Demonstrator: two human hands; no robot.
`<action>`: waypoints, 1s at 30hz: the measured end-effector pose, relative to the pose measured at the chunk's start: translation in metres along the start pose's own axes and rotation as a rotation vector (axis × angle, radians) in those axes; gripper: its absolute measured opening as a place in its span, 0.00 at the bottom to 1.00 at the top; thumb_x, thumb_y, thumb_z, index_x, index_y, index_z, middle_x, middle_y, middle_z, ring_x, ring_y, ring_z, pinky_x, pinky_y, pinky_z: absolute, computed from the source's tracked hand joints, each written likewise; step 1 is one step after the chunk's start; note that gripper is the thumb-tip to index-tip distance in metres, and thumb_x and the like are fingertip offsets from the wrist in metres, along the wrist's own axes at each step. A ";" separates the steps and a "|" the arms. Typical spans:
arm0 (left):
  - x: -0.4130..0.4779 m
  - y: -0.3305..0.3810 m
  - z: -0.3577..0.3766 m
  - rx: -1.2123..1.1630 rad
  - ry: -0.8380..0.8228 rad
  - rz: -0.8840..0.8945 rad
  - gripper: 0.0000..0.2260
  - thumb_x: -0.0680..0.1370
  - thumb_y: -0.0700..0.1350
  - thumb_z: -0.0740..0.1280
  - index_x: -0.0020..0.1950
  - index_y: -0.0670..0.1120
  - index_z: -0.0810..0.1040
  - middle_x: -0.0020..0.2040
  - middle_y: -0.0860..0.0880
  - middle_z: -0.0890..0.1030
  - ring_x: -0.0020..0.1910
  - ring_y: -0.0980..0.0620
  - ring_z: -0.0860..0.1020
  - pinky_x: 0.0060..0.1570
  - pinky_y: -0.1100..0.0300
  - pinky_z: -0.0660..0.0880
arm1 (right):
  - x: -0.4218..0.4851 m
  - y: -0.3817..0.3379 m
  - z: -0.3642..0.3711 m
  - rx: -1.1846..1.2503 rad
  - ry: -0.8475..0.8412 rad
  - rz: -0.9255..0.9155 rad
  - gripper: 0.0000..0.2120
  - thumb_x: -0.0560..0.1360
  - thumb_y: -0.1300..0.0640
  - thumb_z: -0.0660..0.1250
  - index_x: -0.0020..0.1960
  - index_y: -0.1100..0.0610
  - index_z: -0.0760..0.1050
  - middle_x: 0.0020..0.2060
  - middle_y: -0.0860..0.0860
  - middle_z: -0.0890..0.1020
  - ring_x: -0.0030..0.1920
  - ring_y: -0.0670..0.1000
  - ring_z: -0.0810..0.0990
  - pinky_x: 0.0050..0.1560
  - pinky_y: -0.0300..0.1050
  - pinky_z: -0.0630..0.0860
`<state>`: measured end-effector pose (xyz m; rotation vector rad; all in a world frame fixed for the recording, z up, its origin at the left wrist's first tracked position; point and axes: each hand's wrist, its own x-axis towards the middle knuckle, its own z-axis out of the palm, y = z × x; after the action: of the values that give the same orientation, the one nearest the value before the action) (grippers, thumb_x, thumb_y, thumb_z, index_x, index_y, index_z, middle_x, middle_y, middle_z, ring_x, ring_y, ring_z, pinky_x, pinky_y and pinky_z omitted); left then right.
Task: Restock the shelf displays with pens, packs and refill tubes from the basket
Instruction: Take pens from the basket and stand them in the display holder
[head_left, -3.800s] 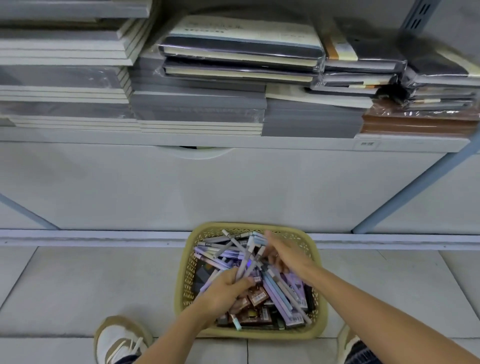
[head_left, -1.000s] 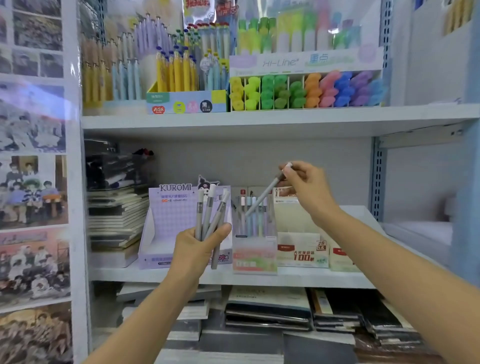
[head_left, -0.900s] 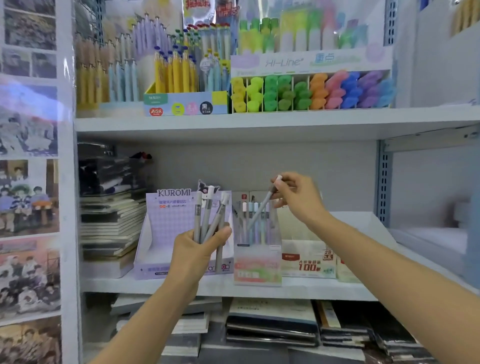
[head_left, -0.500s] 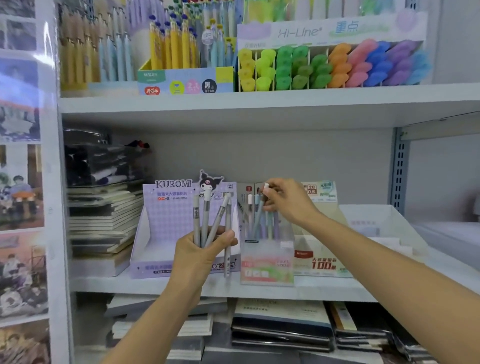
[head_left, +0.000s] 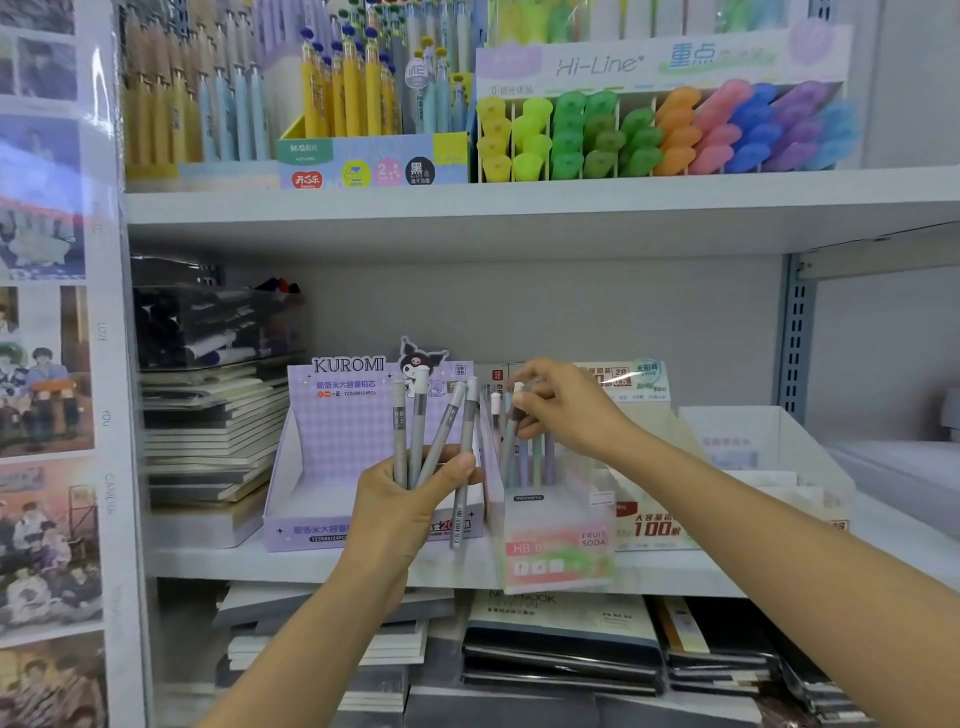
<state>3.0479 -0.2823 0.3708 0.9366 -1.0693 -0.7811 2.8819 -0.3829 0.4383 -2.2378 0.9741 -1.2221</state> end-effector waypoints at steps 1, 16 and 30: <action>-0.001 0.001 0.001 -0.005 -0.005 0.000 0.12 0.70 0.46 0.74 0.49 0.43 0.83 0.41 0.46 0.86 0.38 0.61 0.83 0.31 0.72 0.74 | -0.002 -0.001 0.000 0.021 0.019 -0.003 0.05 0.79 0.62 0.64 0.54 0.59 0.73 0.39 0.56 0.84 0.34 0.48 0.84 0.37 0.38 0.81; -0.009 0.011 0.012 0.040 0.008 0.005 0.07 0.69 0.45 0.76 0.44 0.45 0.83 0.38 0.49 0.86 0.36 0.61 0.82 0.28 0.71 0.73 | -0.017 -0.024 -0.005 0.383 0.104 -0.038 0.08 0.76 0.52 0.68 0.51 0.57 0.79 0.38 0.52 0.84 0.35 0.49 0.82 0.35 0.39 0.78; -0.027 0.031 0.035 0.198 0.009 0.020 0.04 0.72 0.43 0.75 0.44 0.44 0.82 0.24 0.59 0.76 0.20 0.62 0.70 0.28 0.50 0.73 | -0.040 -0.031 -0.052 0.569 0.270 -0.041 0.05 0.77 0.62 0.67 0.51 0.58 0.81 0.43 0.56 0.84 0.42 0.49 0.84 0.44 0.41 0.82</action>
<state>3.0092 -0.2546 0.3957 1.0935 -1.1615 -0.6626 2.8350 -0.3337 0.4633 -1.6838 0.5669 -1.6081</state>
